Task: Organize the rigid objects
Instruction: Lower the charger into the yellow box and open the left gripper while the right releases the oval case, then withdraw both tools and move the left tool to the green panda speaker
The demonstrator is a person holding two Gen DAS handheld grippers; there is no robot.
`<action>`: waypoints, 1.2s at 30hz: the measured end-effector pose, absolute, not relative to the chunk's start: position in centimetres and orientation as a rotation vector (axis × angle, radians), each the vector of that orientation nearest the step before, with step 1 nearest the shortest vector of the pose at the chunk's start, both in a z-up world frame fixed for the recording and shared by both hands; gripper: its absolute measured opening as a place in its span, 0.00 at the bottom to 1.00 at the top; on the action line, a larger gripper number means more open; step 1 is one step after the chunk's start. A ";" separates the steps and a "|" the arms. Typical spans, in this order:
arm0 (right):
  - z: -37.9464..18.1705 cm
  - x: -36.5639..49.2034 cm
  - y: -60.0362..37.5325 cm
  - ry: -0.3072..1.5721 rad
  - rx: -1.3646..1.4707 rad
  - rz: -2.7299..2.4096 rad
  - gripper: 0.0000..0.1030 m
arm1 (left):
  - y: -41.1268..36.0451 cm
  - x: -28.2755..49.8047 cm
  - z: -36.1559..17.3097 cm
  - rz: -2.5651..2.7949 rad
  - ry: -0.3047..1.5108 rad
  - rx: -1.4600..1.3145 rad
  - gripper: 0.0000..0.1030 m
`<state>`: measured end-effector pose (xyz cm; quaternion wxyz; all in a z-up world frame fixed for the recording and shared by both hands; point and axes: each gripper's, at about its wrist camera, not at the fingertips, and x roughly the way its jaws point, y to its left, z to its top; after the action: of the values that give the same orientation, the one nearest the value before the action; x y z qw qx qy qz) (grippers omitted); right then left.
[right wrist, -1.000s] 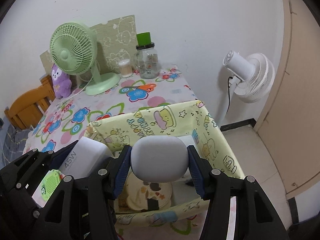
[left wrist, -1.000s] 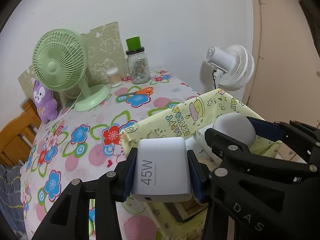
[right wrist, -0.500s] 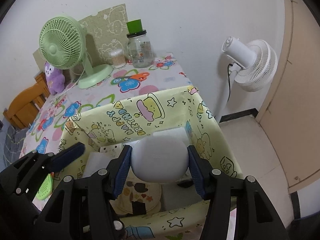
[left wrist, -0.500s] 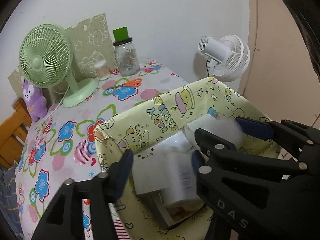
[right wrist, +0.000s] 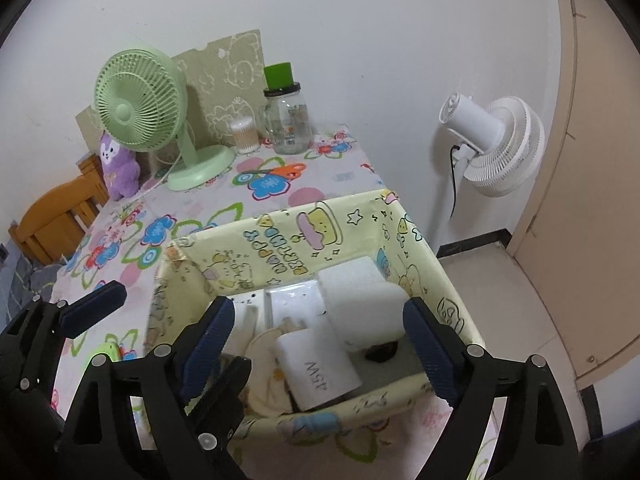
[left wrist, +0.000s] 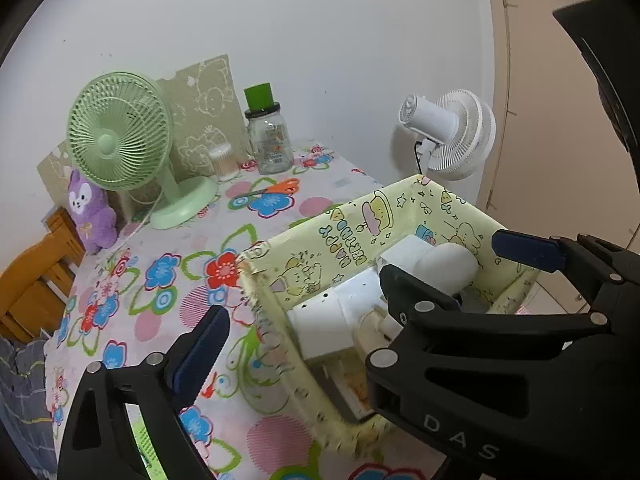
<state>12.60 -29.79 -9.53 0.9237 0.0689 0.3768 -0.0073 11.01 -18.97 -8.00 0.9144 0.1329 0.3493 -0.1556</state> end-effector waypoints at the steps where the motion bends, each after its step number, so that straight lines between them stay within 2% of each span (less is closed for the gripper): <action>1: -9.4 12.3 -29.5 0.770 0.138 -0.015 0.87 | -18.7 10.7 -7.9 -0.319 0.716 0.273 0.96; 14: -7.7 9.2 -24.8 0.743 0.085 -0.013 0.91 | -14.6 7.8 -6.9 -0.306 0.706 0.237 0.97; 36: -7.5 6.5 -15.0 0.747 0.026 0.095 0.91 | -4.9 4.4 -7.2 -0.200 0.720 0.138 0.97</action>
<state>6.47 -15.02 -7.53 0.9298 0.0126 0.3648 0.0466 4.43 -4.92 -7.17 0.9286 0.0676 0.3516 -0.0974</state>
